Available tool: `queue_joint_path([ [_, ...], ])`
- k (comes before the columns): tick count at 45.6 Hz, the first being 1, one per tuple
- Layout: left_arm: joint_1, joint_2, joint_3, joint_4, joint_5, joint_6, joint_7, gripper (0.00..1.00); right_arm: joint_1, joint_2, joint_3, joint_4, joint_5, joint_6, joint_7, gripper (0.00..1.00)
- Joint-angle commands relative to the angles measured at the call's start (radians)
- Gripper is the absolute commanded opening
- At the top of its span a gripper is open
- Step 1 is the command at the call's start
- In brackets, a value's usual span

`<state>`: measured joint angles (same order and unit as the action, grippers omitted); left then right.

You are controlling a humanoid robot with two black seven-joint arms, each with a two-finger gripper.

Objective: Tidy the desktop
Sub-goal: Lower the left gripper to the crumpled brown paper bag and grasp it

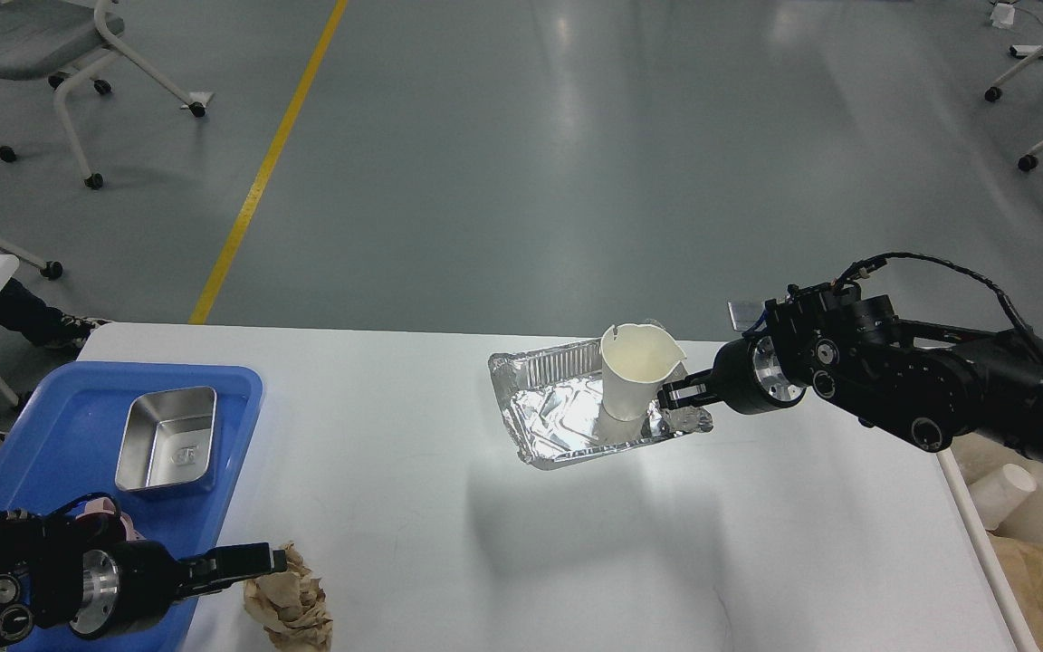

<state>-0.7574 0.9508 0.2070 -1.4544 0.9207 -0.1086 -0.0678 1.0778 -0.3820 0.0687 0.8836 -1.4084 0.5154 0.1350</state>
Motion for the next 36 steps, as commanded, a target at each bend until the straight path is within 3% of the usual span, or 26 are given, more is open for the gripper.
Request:
queue_joint_path([
  [1, 0.007, -0.027, 0.002, 0.017, 0.033, 0.003, -0.001, 0.92, -0.002, 0.002, 0.002, -0.002, 0.000, 0.000, 0.000, 0.00],
  [6, 0.023, -0.055, 0.000, 0.028, 0.075, 0.006, 0.000, 0.81, -0.002, 0.000, 0.002, 0.000, 0.000, 0.000, 0.000, 0.00],
  [15, 0.030, -0.072, 0.000, 0.051, 0.096, 0.006, 0.000, 0.51, -0.004, 0.002, 0.002, -0.002, 0.000, 0.000, 0.000, 0.00],
  [26, 0.030, -0.090, 0.000, 0.072, 0.095, 0.006, -0.030, 0.01, -0.004, 0.008, -0.001, -0.003, 0.000, -0.006, 0.000, 0.00],
  [32, 0.036, -0.102, 0.000, 0.100, 0.095, 0.006, -0.102, 0.00, -0.004, 0.008, -0.001, -0.003, 0.000, -0.006, 0.000, 0.00],
  [36, 0.039, -0.106, -0.004, 0.100, 0.095, 0.006, -0.118, 0.00, -0.004, 0.008, -0.003, -0.003, 0.000, -0.006, 0.000, 0.00],
])
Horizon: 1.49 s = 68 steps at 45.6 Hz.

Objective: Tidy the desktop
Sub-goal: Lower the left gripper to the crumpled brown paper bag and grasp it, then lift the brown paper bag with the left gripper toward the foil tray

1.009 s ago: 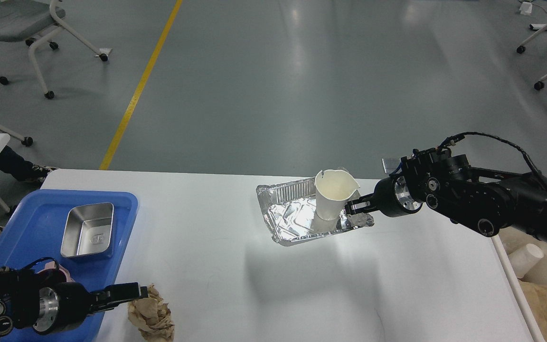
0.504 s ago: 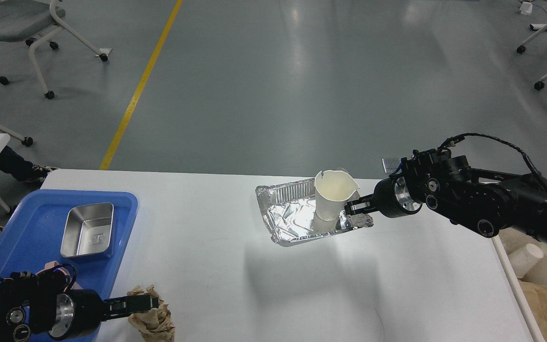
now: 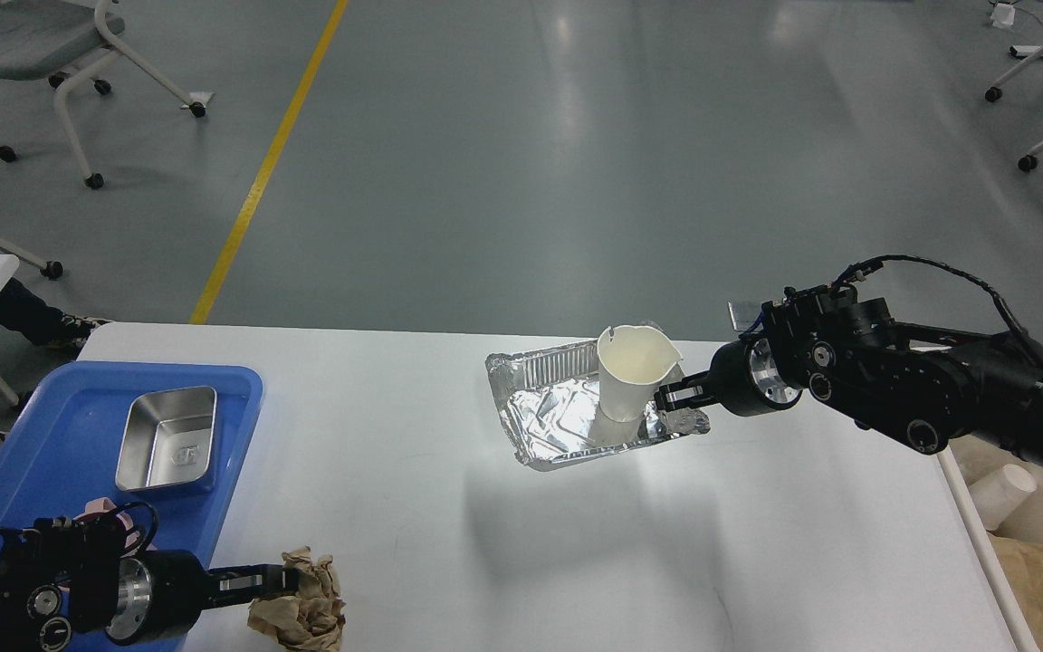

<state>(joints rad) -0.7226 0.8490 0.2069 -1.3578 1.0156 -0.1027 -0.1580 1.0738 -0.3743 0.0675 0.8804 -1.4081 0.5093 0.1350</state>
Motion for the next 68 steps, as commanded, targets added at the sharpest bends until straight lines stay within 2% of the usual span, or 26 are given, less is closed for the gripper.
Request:
queue_joint_path([
  [1, 0.005, -0.002, -0.007, 0.003, -0.002, 0.000, -0.028, 0.00, 0.000, 0.000, -0.002, 0.000, 0.000, 0.000, 0.000, 0.00],
  [11, -0.009, 0.019, -0.023, -0.004, -0.017, -0.005, -0.040, 0.00, 0.002, 0.000, -0.003, 0.000, 0.000, 0.000, 0.000, 0.00],
  [15, -0.029, 0.067, -0.041, -0.018, -0.019, -0.017, -0.049, 0.00, 0.002, 0.000, -0.003, 0.000, 0.000, 0.000, 0.000, 0.00],
  [25, -0.142, 0.232, -0.087, -0.101, -0.019, -0.120, -0.051, 0.00, 0.005, 0.005, -0.003, -0.001, 0.000, 0.001, 0.000, 0.00],
  [32, -0.219, 0.346, -0.170, -0.129, -0.020, -0.210, -0.051, 0.00, 0.009, 0.012, -0.009, -0.001, 0.000, 0.002, 0.000, 0.00],
  [39, -0.236, 0.398, -0.319, -0.138, -0.023, -0.302, -0.049, 0.00, 0.012, 0.012, -0.014, -0.001, 0.000, 0.002, -0.002, 0.00],
  [48, -0.267, 0.441, -0.357, -0.141, -0.023, -0.353, -0.048, 0.00, 0.012, 0.009, -0.014, 0.000, 0.001, 0.002, 0.000, 0.00],
  [56, -0.302, 0.383, -0.357, -0.136, -0.023, -0.315, -0.028, 0.00, 0.012, 0.012, -0.014, -0.001, 0.001, 0.002, -0.002, 0.00],
  [64, -0.308, 0.173, -0.350, -0.112, -0.012, -0.223, 0.038, 0.00, 0.012, 0.009, -0.014, 0.000, 0.001, 0.002, 0.000, 0.00],
  [68, -0.316, 0.069, -0.350, -0.072, -0.003, -0.212, 0.049, 0.00, 0.012, 0.009, -0.014, 0.000, 0.001, 0.002, -0.002, 0.00],
])
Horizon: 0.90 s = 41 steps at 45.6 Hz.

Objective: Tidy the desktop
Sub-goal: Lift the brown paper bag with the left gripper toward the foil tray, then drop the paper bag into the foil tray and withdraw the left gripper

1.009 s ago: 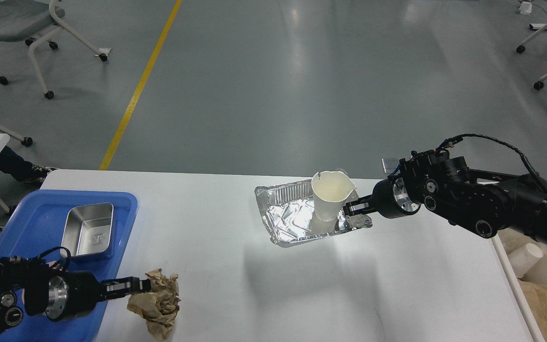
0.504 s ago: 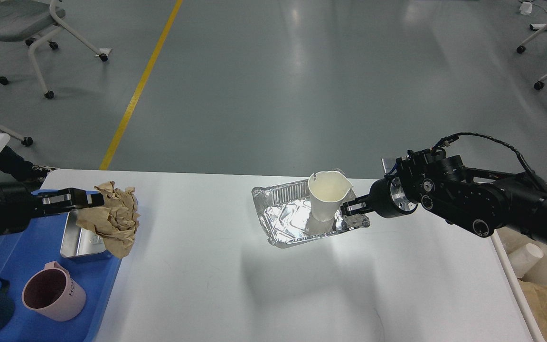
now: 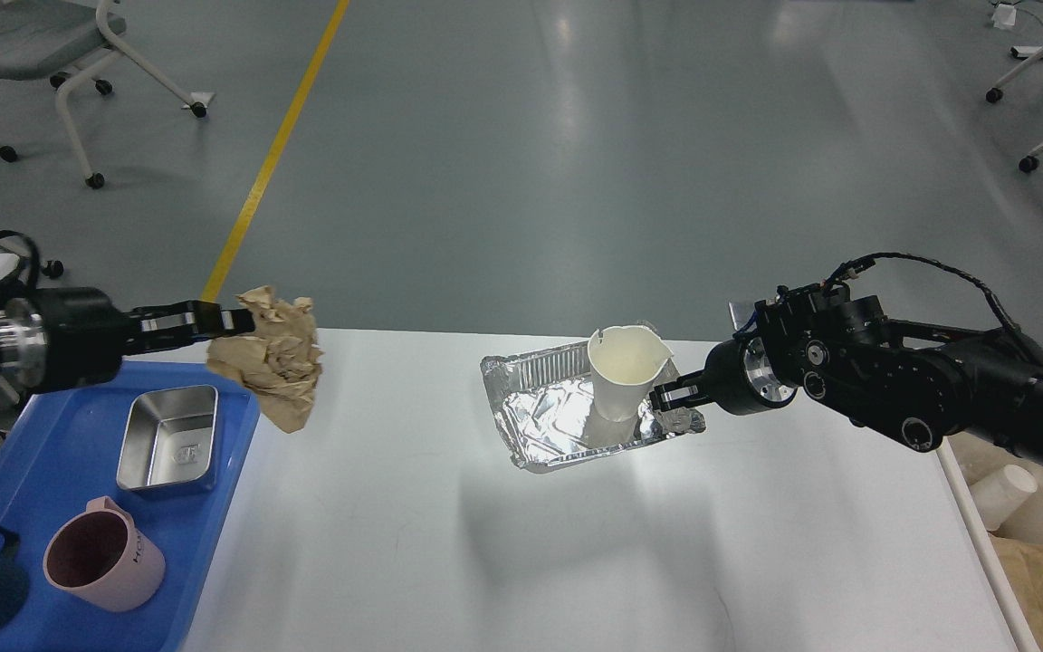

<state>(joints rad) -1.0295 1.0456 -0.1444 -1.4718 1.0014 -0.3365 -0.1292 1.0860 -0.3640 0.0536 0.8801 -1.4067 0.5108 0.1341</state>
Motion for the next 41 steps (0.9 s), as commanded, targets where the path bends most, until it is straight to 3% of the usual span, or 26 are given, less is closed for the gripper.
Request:
queue_joint_path([
  [1, -0.014, -0.154, 0.002, 0.056, 0.013, 0.024, 0.022, 0.00, 0.000, -0.001, 0.000, 0.000, 0.000, 0.000, -0.001, 0.00],
  [11, -0.069, -0.397, 0.005, 0.205, 0.011, 0.045, 0.022, 0.00, 0.000, 0.000, 0.000, 0.000, 0.000, 0.000, 0.001, 0.00],
  [32, -0.077, -0.535, 0.022, 0.263, 0.011, 0.047, 0.071, 0.01, -0.006, 0.011, 0.003, -0.003, 0.000, 0.000, 0.001, 0.00],
  [39, -0.073, -0.582, 0.063, 0.327, 0.011, 0.048, 0.069, 0.06, -0.006, 0.008, 0.009, -0.003, 0.000, 0.000, 0.001, 0.00],
  [41, -0.067, -0.598, 0.063, 0.337, 0.011, 0.048, 0.071, 0.13, -0.006, 0.010, 0.011, -0.003, 0.000, 0.000, 0.001, 0.00],
])
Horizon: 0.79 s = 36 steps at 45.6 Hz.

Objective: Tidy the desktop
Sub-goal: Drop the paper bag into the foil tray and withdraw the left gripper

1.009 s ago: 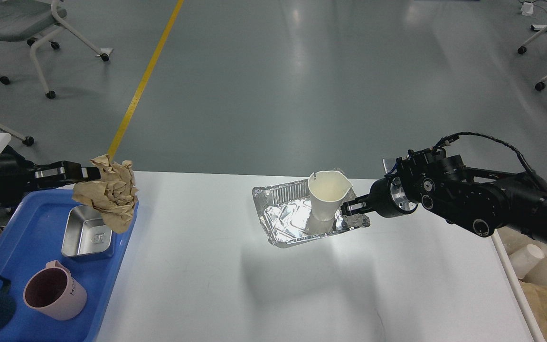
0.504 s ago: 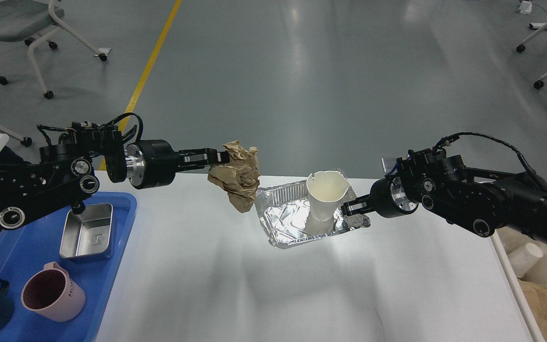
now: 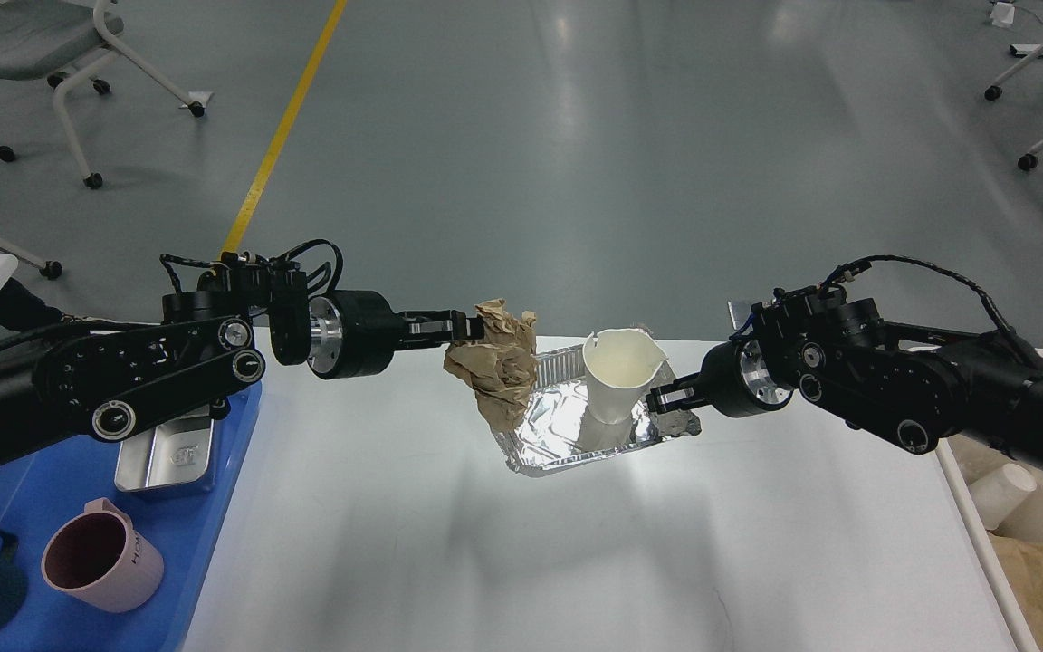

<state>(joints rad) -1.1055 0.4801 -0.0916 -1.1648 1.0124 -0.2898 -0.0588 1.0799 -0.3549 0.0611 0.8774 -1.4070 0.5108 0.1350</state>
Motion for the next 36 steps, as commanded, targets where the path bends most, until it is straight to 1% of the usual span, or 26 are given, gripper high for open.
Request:
queue_joint_path([
  [1, 0.009, -0.038, 0.010, 0.030, 0.000, 0.001, 0.001, 0.17, 0.000, 0.002, 0.003, 0.000, 0.000, 0.000, 0.000, 0.00],
  [2, 0.010, -0.043, 0.010, 0.030, 0.000, 0.003, 0.001, 0.22, 0.002, 0.002, 0.003, 0.000, 0.000, 0.000, 0.000, 0.00],
  [5, 0.010, -0.054, 0.010, 0.031, 0.000, 0.003, 0.001, 0.45, 0.002, 0.001, 0.003, 0.000, 0.000, 0.000, 0.000, 0.00],
  [6, 0.010, -0.054, 0.009, 0.031, 0.000, 0.004, 0.001, 0.51, 0.002, -0.001, 0.003, 0.000, 0.000, 0.000, 0.000, 0.00],
  [10, 0.010, -0.058, -0.003, 0.033, -0.012, 0.026, -0.001, 0.63, 0.002, -0.004, 0.003, 0.000, 0.000, 0.000, 0.000, 0.00],
  [14, 0.012, -0.074, -0.011, 0.033, -0.021, 0.046, -0.004, 0.78, 0.002, -0.004, 0.005, 0.000, 0.000, 0.000, 0.000, 0.00],
  [16, 0.013, -0.080, -0.016, 0.033, -0.023, 0.057, -0.009, 0.83, 0.002, -0.004, 0.005, 0.000, 0.000, 0.000, 0.000, 0.00],
  [20, 0.024, -0.081, -0.042, 0.033, -0.041, 0.078, -0.013, 0.90, 0.000, -0.006, 0.006, 0.000, 0.000, 0.000, 0.000, 0.00],
  [24, 0.042, -0.075, -0.112, 0.033, -0.113, 0.092, -0.015, 0.95, 0.000, -0.013, 0.011, 0.000, 0.005, 0.000, 0.000, 0.00],
  [30, 0.084, -0.051, -0.256, 0.034, -0.253, 0.109, -0.013, 0.96, -0.002, -0.042, 0.014, 0.000, 0.034, -0.002, 0.000, 0.00],
  [36, 0.180, 0.012, -0.434, 0.034, -0.405, 0.181, -0.015, 0.96, -0.006, -0.084, 0.014, 0.002, 0.097, -0.006, 0.000, 0.00],
])
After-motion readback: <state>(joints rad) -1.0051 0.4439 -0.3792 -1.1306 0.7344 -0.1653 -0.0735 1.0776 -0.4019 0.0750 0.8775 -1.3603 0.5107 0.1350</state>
